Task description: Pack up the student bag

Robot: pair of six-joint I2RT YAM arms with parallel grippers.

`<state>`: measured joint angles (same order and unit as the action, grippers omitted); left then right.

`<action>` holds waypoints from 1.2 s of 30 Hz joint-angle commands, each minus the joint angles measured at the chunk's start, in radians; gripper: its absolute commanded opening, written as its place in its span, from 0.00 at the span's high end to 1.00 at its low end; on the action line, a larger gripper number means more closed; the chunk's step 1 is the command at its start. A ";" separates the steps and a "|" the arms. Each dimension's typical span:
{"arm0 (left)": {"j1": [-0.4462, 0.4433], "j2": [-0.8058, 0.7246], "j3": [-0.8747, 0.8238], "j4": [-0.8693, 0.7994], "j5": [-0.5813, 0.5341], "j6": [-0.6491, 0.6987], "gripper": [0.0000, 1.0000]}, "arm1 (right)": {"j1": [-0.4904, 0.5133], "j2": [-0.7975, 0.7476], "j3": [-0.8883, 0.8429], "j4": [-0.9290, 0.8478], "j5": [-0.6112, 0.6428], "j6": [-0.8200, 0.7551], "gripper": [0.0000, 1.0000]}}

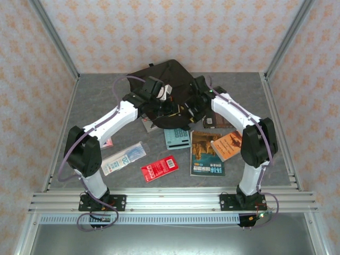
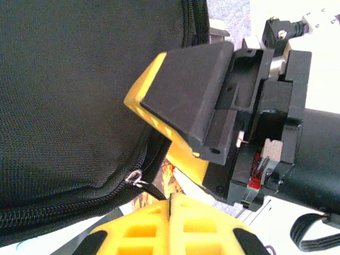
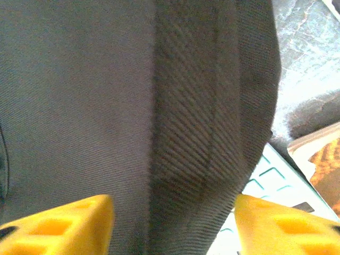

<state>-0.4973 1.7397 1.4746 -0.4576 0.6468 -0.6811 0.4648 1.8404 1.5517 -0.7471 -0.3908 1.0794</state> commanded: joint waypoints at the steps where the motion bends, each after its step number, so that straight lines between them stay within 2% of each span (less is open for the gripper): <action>1: 0.000 -0.044 -0.011 0.027 0.011 0.018 1.00 | 0.005 -0.022 0.002 -0.042 0.074 0.010 0.49; 7: 0.000 -0.045 -0.010 0.008 0.004 0.034 1.00 | 0.006 -0.050 0.006 -0.036 0.108 -0.024 0.80; 11: 0.006 -0.048 -0.013 -0.003 0.001 0.037 1.00 | 0.005 -0.059 0.034 -0.083 0.196 -0.070 0.99; 36: 0.142 -0.097 -0.111 0.024 0.004 0.000 1.00 | -0.047 -0.055 0.016 -0.097 0.224 -0.151 1.00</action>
<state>-0.3801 1.6886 1.3804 -0.4557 0.6472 -0.6758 0.4328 1.8206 1.5581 -0.8085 -0.2321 0.9550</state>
